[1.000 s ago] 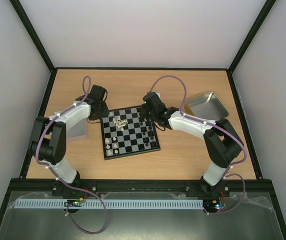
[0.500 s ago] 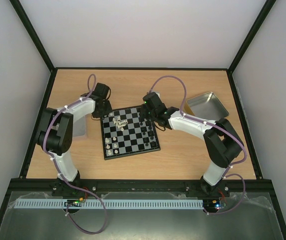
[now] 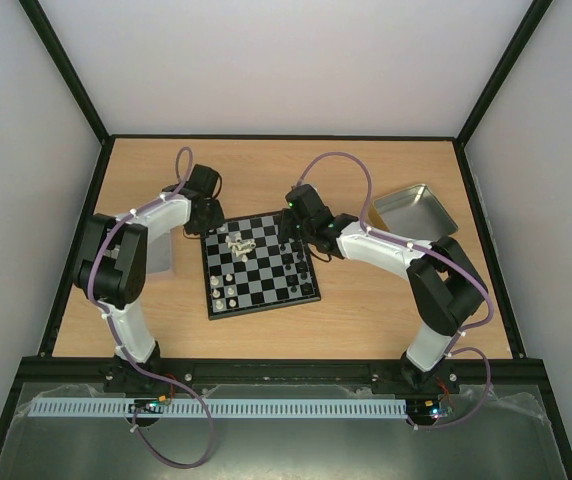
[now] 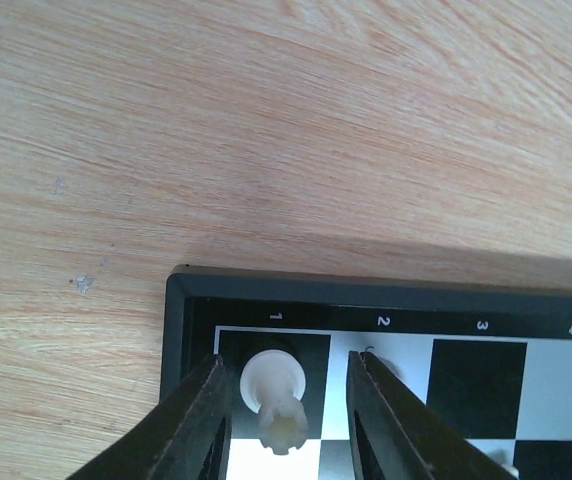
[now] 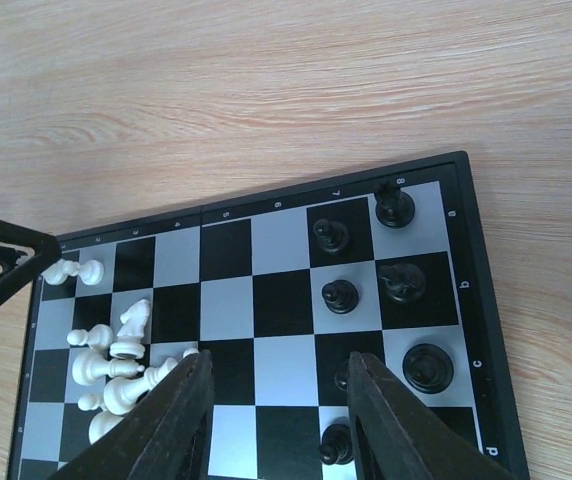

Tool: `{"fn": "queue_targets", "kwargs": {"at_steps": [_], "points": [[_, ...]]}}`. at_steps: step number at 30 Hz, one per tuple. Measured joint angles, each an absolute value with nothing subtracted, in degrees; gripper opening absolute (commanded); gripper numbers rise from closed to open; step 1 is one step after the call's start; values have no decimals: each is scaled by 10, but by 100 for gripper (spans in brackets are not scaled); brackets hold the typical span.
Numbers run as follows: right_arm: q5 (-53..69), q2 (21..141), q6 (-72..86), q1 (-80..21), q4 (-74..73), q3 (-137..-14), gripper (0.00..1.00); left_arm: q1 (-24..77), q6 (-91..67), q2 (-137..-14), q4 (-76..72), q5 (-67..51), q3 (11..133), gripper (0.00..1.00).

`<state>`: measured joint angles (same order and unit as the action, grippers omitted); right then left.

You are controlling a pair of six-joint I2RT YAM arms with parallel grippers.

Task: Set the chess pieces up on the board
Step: Place the chess piece on the chessboard, then pick up the chess piece from the chessboard.

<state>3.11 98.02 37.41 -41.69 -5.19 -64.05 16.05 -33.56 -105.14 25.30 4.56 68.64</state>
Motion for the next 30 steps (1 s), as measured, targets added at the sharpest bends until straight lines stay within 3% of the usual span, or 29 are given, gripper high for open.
{"fn": "queue_targets", "kwargs": {"at_steps": [7, 21, 30], "points": [[48, 980, 362, -421, -57, -644, 38, 161, -336, -1030, 265, 45, 687, 43], [57, 1076, 307, -503, -122, -758, 32, 160, -358, -818, 232, 40, 560, 45], [56, 1136, 298, -544, -178, -799, 30, 150, -360, -762, 224, 44, 531, 46]]}}
